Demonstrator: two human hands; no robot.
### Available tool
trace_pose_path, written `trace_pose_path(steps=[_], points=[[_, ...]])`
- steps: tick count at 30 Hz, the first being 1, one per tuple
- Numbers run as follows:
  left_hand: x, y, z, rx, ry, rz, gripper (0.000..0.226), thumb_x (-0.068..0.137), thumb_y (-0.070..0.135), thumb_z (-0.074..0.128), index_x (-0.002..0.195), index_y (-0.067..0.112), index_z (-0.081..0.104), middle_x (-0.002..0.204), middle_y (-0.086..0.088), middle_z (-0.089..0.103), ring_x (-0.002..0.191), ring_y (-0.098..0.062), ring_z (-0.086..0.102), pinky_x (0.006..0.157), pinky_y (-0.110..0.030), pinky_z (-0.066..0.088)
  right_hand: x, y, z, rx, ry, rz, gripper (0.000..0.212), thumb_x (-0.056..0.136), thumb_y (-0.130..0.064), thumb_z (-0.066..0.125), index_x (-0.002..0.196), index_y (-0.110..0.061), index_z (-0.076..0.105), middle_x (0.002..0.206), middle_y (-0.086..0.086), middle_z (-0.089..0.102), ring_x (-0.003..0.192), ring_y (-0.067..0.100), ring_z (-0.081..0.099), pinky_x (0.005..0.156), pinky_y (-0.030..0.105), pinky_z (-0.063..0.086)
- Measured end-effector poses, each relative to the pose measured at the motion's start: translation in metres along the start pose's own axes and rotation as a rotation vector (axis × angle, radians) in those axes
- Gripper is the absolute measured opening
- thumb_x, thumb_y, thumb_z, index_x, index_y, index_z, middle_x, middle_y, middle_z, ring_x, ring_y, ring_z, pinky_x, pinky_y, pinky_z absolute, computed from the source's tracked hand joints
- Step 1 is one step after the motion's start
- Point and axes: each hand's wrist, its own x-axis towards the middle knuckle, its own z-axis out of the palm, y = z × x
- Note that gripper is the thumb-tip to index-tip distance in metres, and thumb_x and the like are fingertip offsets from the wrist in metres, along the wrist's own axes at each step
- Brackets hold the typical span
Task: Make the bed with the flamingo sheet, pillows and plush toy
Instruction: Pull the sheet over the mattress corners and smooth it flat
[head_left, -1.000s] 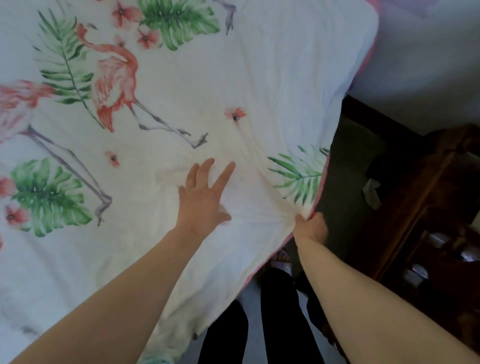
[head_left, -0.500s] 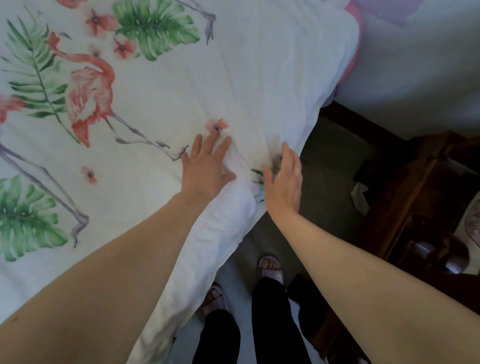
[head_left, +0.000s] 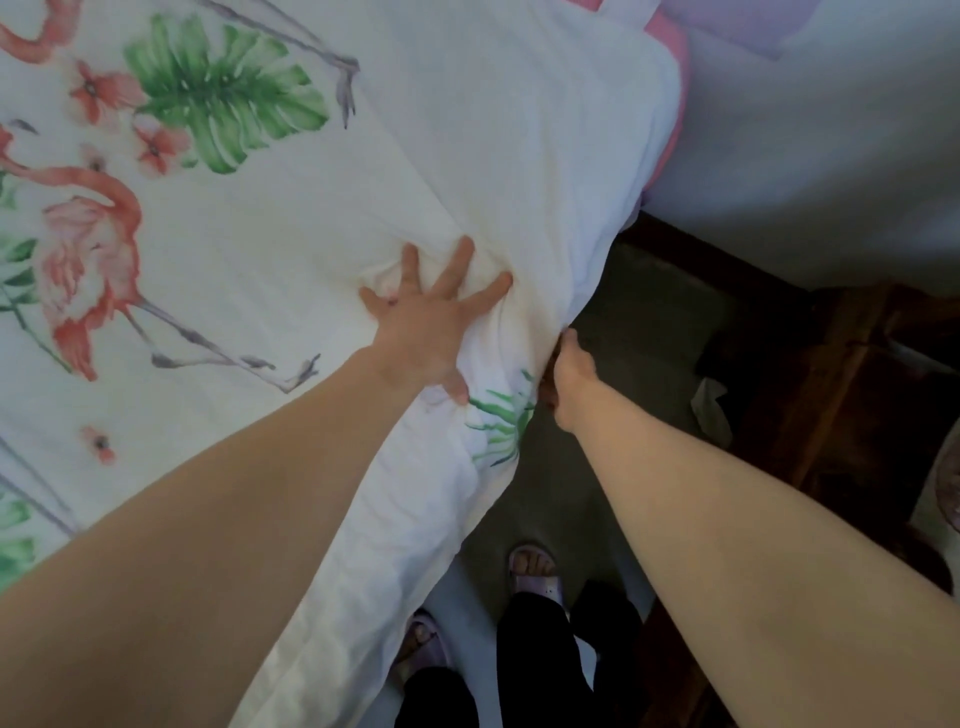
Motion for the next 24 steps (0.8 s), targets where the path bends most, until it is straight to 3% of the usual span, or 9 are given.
trace_pose_path(steps=[3,6,8,10,12,16,19,21,24], points=[[0.002,0.000,0.000,0.012,-0.002,-0.007,0.134,0.057,0.045,0.086,0.138,0.056,-0.020,0.150,0.012,-0.036,0.138,-0.047,-0.025,0.098,-0.080,0.011,0.004,0.002,-0.002,-0.018,-0.089,0.075,0.023,0.099,-0.030,0.044,0.092,-0.012,0.057,0.082,0.006,0.060,0.070,0.019,0.056,0.069,0.029,0.049],[0.003,0.000,-0.001,0.016,-0.011,-0.017,0.134,0.057,0.046,0.086,0.137,0.056,-0.021,0.149,0.012,-0.038,0.137,-0.046,-0.026,0.098,-0.080,0.011,0.004,0.005,-0.001,0.023,-0.144,0.067,0.025,0.095,-0.023,0.046,0.071,-0.018,0.051,0.057,-0.002,0.049,0.045,0.008,0.041,0.046,0.018,0.035],[0.002,0.000,-0.001,0.004,-0.023,-0.020,0.134,0.057,0.045,0.086,0.138,0.057,-0.020,0.149,0.013,-0.038,0.137,-0.045,-0.027,0.098,-0.080,0.010,0.000,0.008,-0.006,0.012,-0.125,0.043,0.024,0.094,-0.023,0.050,0.070,-0.018,0.051,0.055,-0.004,0.050,0.042,0.006,0.041,0.039,0.016,0.029],[0.002,-0.001,-0.001,-0.017,-0.017,-0.012,0.133,0.057,0.044,0.086,0.138,0.057,-0.018,0.149,0.014,-0.037,0.137,-0.045,-0.027,0.098,-0.080,0.009,-0.001,0.018,-0.019,-0.030,0.023,-0.073,0.011,0.093,-0.024,0.056,0.091,-0.014,0.061,0.079,0.004,0.061,0.066,0.015,0.058,0.054,0.022,0.045],[0.000,-0.001,-0.003,-0.036,-0.011,0.007,0.130,0.058,0.043,0.086,0.139,0.057,-0.016,0.150,0.014,-0.036,0.138,-0.044,-0.026,0.099,-0.080,0.009,-0.005,0.027,-0.038,-0.061,0.268,-0.176,0.024,0.094,-0.030,0.055,0.104,-0.010,0.063,0.095,0.010,0.062,0.087,0.025,0.059,0.072,0.030,0.046],[-0.016,-0.007,-0.001,-0.230,0.214,0.066,0.114,0.067,0.043,0.081,0.144,0.053,-0.003,0.157,0.015,-0.017,0.146,-0.032,-0.010,0.103,-0.074,0.019,-0.009,0.026,-0.056,-0.041,0.513,-0.246,0.025,0.097,-0.036,0.047,0.094,-0.014,0.059,0.091,0.006,0.058,0.089,0.027,0.059,0.075,0.032,0.043],[-0.034,-0.016,0.013,-0.367,0.415,-0.143,0.094,0.078,0.040,0.073,0.148,0.043,0.010,0.160,0.008,-0.004,0.146,-0.032,-0.003,0.101,-0.071,0.028,-0.013,0.020,-0.058,-0.042,0.608,-0.207,0.037,0.099,-0.041,0.042,0.107,-0.008,0.057,0.097,0.009,0.057,0.088,0.025,0.056,0.073,0.031,0.041],[-0.047,-0.015,0.026,-0.345,0.249,-0.266,0.092,0.079,0.041,0.071,0.147,0.043,0.010,0.159,0.008,-0.010,0.144,-0.037,-0.008,0.098,-0.074,0.026,-0.014,0.025,-0.053,-0.086,0.599,-0.154,0.040,0.099,-0.040,0.040,0.112,-0.005,0.054,0.098,0.008,0.054,0.088,0.022,0.053,0.074,0.031,0.041],[-0.055,-0.006,0.041,-0.285,0.029,-0.139,0.091,0.082,0.039,0.066,0.145,0.051,0.002,0.156,0.013,-0.022,0.142,-0.038,-0.020,0.097,-0.079,0.017,-0.015,0.035,-0.043,-0.032,0.528,0.022,0.053,0.088,-0.039,0.058,0.125,-0.003,0.047,0.119,0.013,0.060,0.101,0.029,0.062,0.086,0.040,0.052]])
